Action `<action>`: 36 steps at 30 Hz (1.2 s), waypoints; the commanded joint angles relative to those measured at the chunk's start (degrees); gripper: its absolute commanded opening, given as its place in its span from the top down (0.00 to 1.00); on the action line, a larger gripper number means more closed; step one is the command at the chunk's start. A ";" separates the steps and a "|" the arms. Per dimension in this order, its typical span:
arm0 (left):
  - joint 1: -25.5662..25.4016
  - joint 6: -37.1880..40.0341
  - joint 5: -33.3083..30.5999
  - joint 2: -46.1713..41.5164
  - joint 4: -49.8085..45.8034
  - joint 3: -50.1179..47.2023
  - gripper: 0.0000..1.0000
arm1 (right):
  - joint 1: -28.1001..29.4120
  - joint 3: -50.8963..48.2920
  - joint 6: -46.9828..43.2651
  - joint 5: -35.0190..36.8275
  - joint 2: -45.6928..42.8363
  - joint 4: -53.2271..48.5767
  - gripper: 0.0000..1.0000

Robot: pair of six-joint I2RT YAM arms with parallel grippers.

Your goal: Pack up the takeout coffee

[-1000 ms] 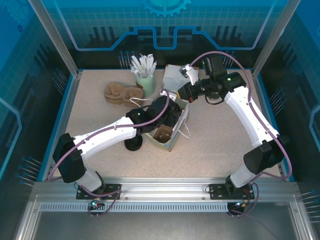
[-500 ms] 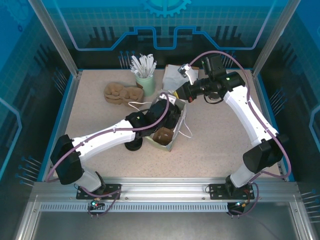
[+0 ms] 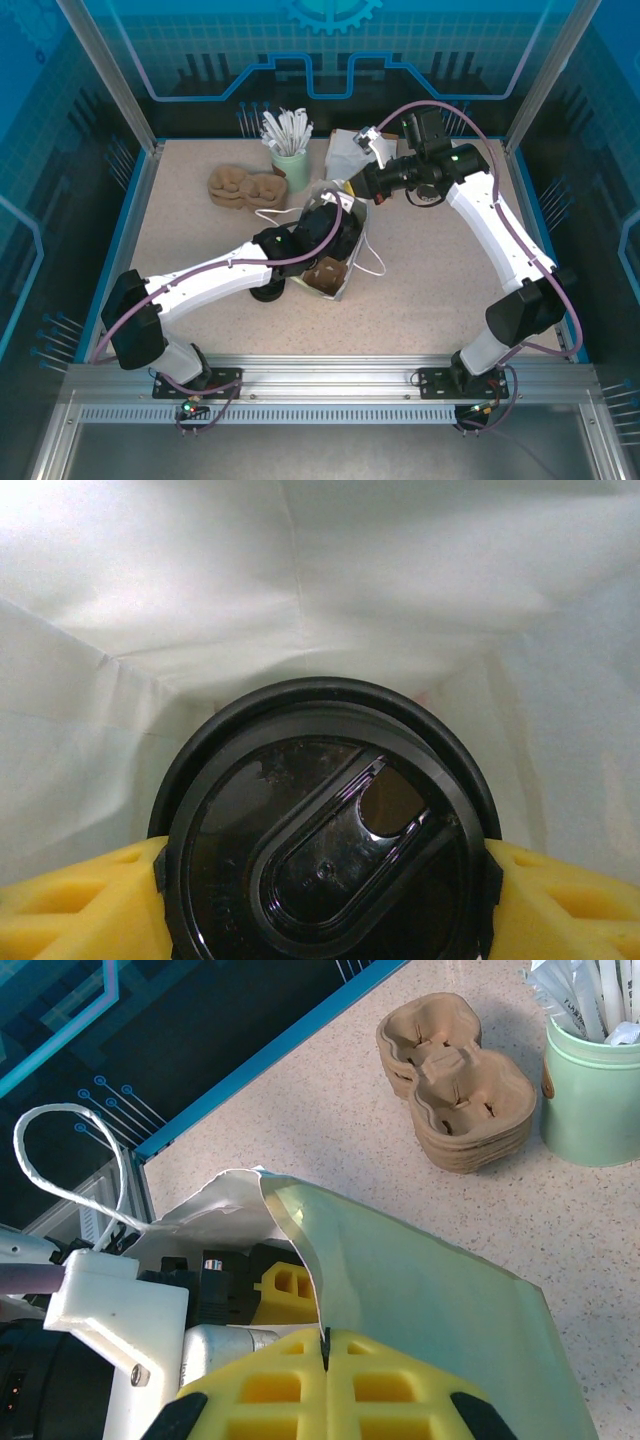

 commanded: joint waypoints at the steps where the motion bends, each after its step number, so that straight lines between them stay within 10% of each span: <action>1: -0.55 0.25 -2.47 -0.66 -1.34 0.70 0.30 | 1.17 0.49 -0.87 -3.05 -1.70 0.76 1.00; 36: 0.22 -0.02 -1.23 3.18 0.10 -0.27 0.30 | 1.42 -1.78 0.32 -4.21 -2.71 1.69 1.00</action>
